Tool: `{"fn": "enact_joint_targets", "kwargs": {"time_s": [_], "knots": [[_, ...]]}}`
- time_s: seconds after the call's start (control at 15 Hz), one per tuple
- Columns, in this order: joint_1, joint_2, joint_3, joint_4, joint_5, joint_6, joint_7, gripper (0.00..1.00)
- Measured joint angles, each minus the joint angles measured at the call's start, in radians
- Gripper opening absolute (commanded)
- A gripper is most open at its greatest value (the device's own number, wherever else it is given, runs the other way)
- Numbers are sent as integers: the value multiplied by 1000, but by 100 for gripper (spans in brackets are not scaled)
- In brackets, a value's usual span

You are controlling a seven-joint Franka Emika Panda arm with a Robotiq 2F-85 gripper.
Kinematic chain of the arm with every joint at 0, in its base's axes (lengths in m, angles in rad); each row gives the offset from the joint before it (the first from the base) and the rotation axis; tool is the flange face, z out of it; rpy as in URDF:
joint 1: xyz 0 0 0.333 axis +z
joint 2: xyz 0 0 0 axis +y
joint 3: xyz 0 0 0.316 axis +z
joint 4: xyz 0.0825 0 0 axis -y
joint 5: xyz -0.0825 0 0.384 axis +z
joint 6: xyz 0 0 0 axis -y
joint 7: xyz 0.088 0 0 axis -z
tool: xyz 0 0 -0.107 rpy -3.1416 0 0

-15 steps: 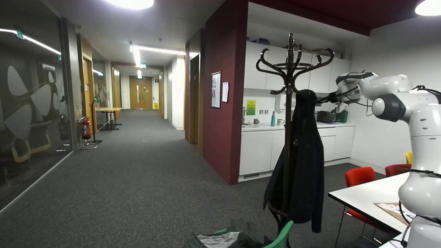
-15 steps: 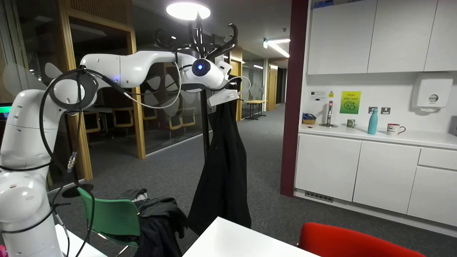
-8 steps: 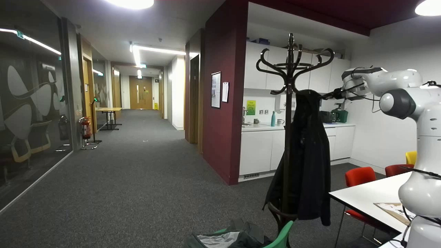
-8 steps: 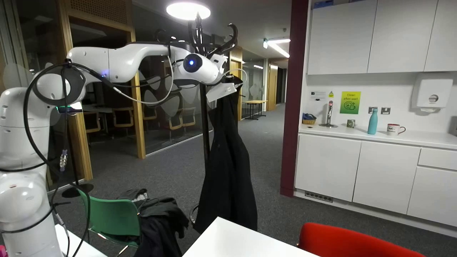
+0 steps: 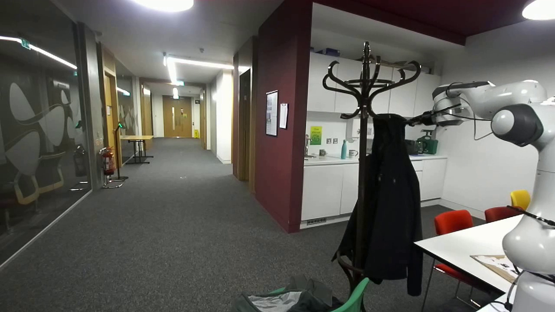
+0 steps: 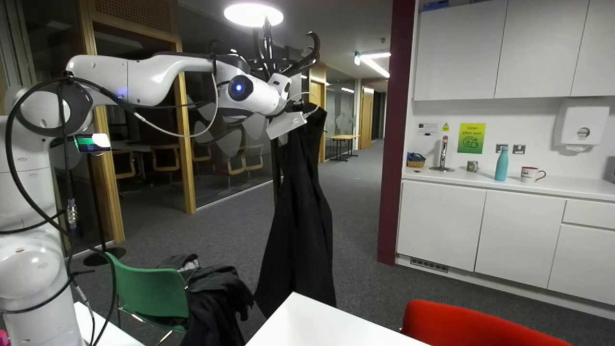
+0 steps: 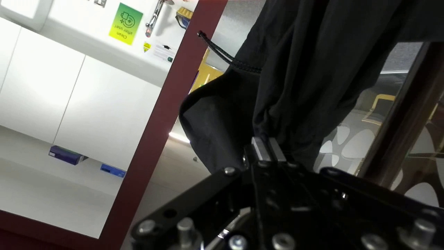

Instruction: Put the black jacket on the green chair.

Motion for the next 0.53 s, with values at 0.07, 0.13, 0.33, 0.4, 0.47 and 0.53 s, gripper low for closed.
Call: {"fn": "enact_joint_targets", "kwargs": {"time_s": [0.07, 0.13, 0.33, 0.4, 0.47, 0.53], "knots": [[6, -16, 5, -22, 5, 12, -17, 1], [11, -33, 11, -42, 12, 21, -35, 1], [27, -77, 30, -98, 28, 55, -86, 1], [34, -91, 36, -115, 40, 65, -105, 1], [38, -106, 43, -130, 53, 73, -124, 1], [44, -120, 48, -145, 65, 82, -142, 1]]}}
